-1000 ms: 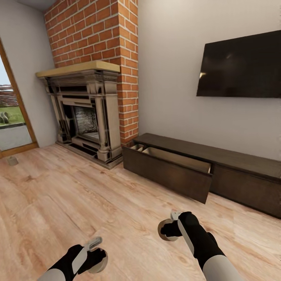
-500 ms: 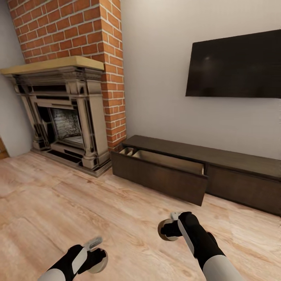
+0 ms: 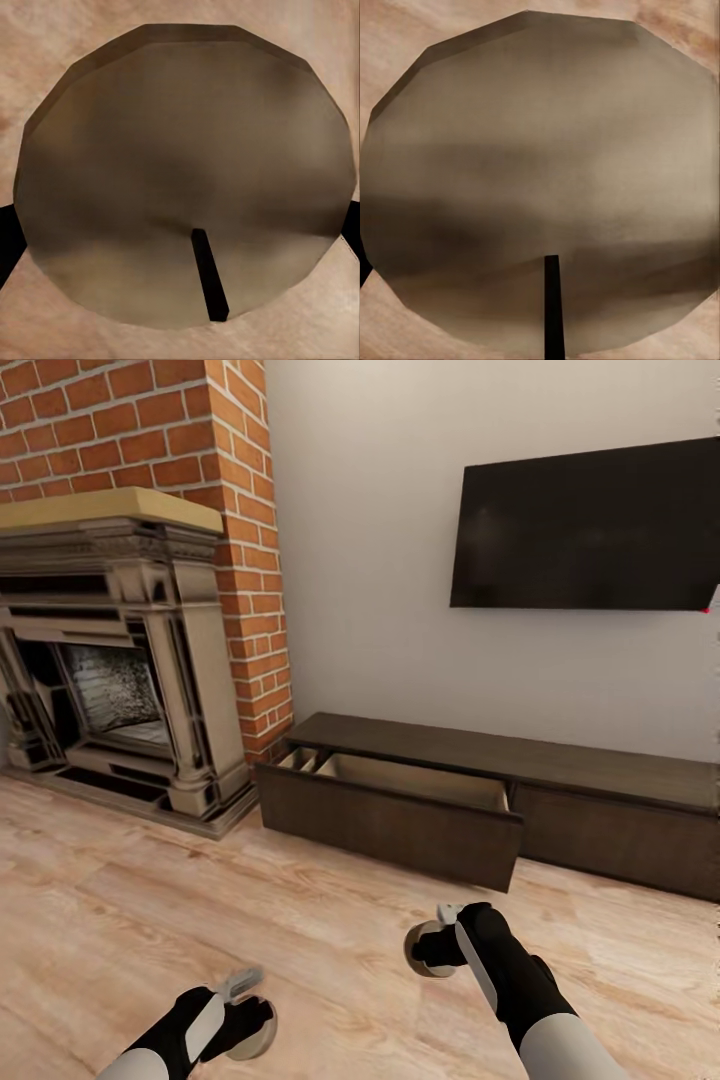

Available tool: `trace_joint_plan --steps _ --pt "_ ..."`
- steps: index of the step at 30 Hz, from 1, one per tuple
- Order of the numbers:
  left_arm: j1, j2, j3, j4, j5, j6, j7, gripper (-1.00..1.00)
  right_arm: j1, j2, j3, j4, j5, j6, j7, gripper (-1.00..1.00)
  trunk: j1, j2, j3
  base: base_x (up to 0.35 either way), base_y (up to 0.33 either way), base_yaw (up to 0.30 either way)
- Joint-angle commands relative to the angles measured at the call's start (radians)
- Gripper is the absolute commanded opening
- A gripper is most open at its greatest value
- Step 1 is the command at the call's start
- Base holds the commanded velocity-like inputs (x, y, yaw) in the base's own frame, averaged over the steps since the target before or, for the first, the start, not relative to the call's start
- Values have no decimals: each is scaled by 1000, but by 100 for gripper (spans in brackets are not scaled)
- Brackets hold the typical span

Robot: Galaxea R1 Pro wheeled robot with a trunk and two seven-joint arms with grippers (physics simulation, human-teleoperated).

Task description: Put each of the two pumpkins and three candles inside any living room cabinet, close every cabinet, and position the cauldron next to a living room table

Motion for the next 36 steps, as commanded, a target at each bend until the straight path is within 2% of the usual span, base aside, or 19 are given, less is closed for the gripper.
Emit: trace_joint_plan --steps 1,8,15,36 --pt "0 0 3 -3 10 6 5 -100 -1 0 1 -1 -3 5 -1 -100 0 0 -1 251 254 -264" --pt "0 -2 3 -3 11 5 5 -100 -1 -1 0 -1 -3 6 -1 -100 0 0 -1 251 254 -264" --pt "0 -20 3 -3 7 3 6 -100 -1 -1 0 -1 -5 6 -1 -100 0 0 -1 251 254 -265" --pt "0 -20 3 -3 6 3 6 -100 -1 -1 -1 -1 -5 7 1 -100 0 0 -1 251 254 -265"
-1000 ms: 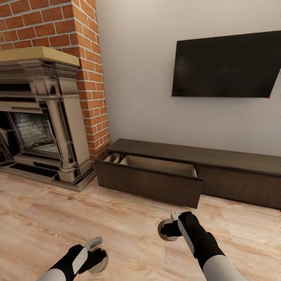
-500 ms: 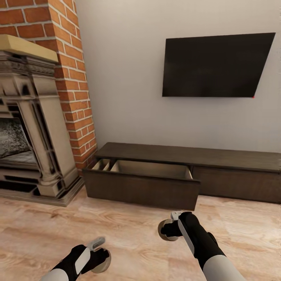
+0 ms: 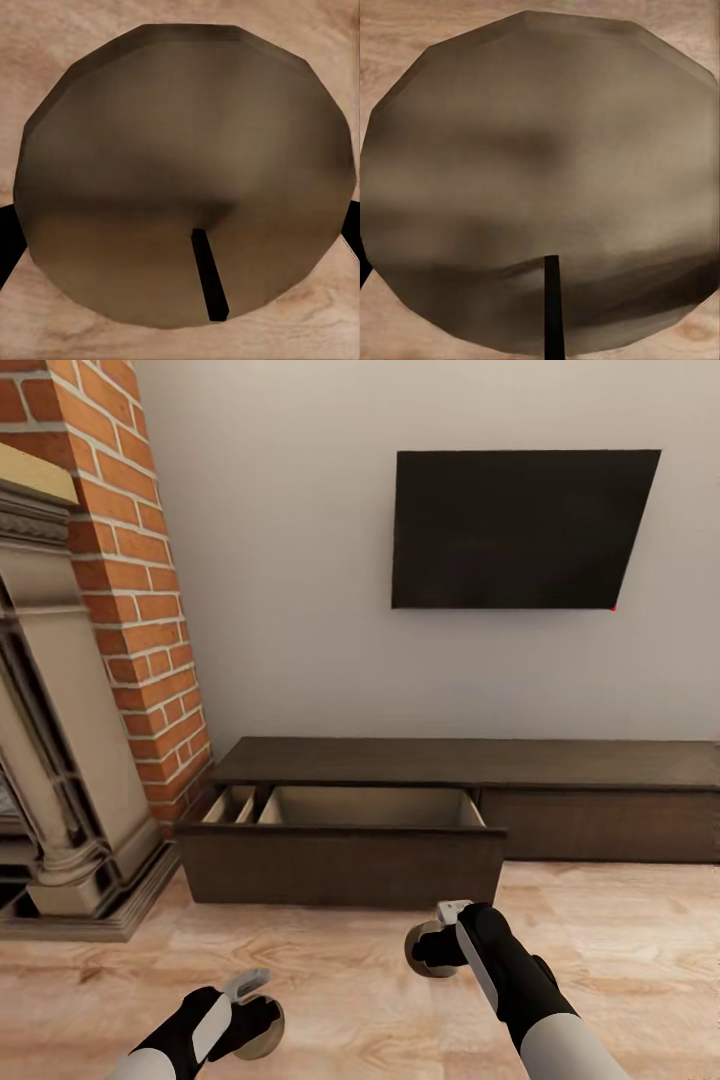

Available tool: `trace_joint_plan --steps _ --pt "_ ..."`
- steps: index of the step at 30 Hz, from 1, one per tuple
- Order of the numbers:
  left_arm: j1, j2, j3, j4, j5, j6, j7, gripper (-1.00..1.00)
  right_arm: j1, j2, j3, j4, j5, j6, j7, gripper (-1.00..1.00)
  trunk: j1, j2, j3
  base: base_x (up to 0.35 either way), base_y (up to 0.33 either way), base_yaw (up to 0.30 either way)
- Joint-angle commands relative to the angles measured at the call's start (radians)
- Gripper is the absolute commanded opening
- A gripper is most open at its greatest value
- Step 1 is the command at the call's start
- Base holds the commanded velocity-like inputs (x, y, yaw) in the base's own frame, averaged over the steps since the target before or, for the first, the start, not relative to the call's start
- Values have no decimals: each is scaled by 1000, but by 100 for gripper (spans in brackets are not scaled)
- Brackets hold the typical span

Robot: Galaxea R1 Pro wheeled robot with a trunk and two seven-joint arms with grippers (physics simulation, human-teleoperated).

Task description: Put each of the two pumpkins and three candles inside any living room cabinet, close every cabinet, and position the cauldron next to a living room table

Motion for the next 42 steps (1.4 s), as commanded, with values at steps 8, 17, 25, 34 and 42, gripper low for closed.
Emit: trace_joint_plan --steps 8,17,25,34,42 --pt "0 0 3 -3 9 6 5 -100 -1 0 0 -1 -3 4 -1 -100 0 0 -1 244 245 -197" --pt "0 0 3 -3 9 6 6 -100 -1 0 2 -1 -2 4 -2 -100 0 0 -1 52 51 -11" --pt "0 0 3 -3 9 6 6 -100 -1 1 2 -1 -2 4 -3 -100 0 0 -1 2 2 0" --pt "0 0 2 -4 9 8 3 -100 -1 2 2 -1 -2 5 -4 -100 -3 1 22 0 0 0" --pt "0 -1 2 -4 9 9 3 -100 -1 2 2 -1 -2 6 -4 -100 -6 3 53 0 0 0"
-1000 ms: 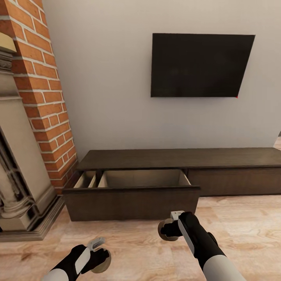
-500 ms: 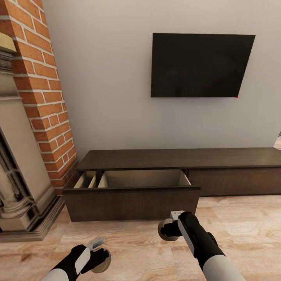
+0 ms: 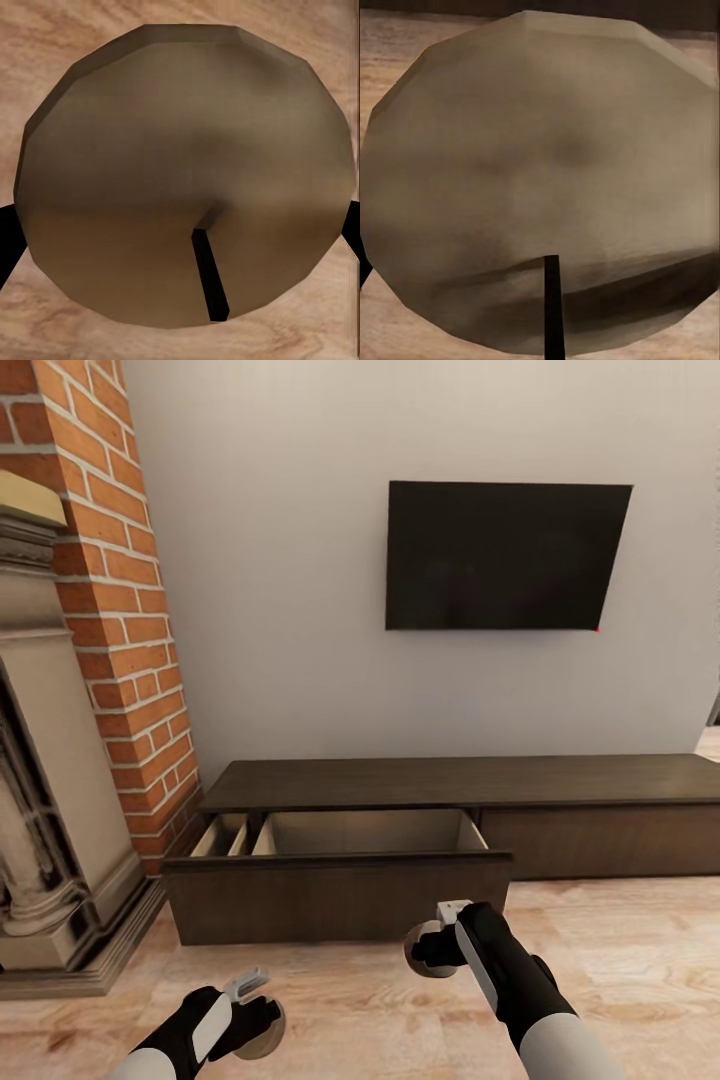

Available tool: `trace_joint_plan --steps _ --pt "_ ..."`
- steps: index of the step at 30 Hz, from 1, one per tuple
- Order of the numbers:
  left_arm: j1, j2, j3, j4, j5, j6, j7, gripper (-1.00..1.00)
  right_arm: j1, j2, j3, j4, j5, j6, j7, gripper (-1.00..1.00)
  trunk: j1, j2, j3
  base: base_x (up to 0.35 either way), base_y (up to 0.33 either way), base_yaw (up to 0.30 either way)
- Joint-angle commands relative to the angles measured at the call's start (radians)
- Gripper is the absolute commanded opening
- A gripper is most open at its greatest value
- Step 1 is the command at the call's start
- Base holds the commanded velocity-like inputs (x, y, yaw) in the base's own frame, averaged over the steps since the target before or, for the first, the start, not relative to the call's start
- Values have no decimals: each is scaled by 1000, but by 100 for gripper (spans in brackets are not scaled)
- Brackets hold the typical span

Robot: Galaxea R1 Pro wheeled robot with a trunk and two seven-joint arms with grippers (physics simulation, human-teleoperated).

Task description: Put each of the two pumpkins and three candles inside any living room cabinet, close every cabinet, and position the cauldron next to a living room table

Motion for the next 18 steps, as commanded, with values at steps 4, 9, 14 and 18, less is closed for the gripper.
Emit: trace_joint_plan --steps 4,9,14,18 --pt "0 -1 4 -2 7 6 5 -100 0 0 1 -1 -3 6 -1 -100 -2 1 14 0 0 0" --pt "0 -1 4 -2 7 6 6 -100 0 0 1 -1 -3 8 -1 -100 -4 2 32 0 0 0" --pt "0 -2 4 -2 7 6 7 -100 0 0 1 -1 -2 8 -2 -100 -6 3 45 0 0 0" --pt "0 -2 4 -2 7 6 7 -100 0 -1 1 -1 -1 8 -2 -100 -8 4 54 0 0 0"
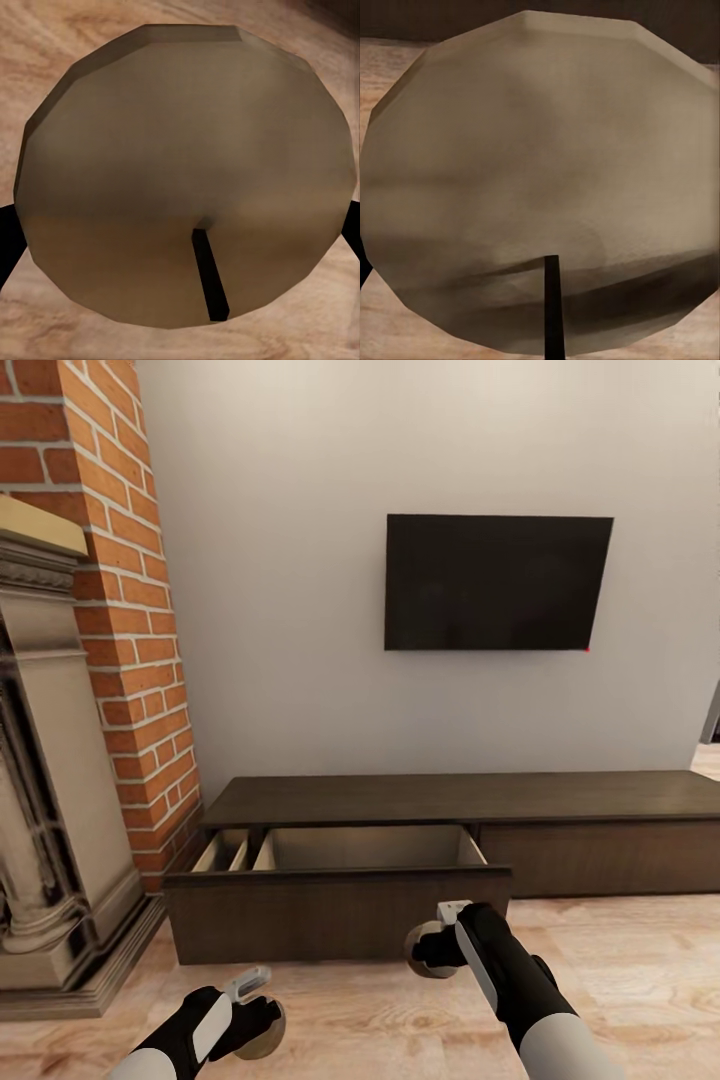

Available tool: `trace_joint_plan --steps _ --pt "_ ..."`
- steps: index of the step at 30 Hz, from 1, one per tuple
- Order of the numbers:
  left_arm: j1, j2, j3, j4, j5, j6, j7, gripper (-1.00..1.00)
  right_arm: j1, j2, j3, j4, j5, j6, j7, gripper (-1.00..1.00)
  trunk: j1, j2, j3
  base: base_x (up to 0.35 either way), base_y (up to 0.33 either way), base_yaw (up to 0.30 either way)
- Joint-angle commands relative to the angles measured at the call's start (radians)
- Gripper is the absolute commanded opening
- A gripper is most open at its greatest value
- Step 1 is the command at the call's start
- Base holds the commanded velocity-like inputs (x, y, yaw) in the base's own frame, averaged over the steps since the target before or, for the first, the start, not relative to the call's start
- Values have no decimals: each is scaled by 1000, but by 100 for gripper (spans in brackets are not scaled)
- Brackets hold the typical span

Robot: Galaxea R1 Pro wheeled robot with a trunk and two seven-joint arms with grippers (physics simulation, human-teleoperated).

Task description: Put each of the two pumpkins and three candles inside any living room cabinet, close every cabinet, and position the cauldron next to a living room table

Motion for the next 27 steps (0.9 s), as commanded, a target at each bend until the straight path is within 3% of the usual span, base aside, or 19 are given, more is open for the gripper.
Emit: trace_joint_plan --steps 1,27 --pt "0 -1 3 -2 8 6 5 -100 0 -1 1 -1 -3 5 0 -100 -1 0 1 0 0 0" --pt "0 -2 3 -2 7 6 5 -100 0 -2 -1 0 -1 7 -2 -100 -12 6 60 0 0 0"
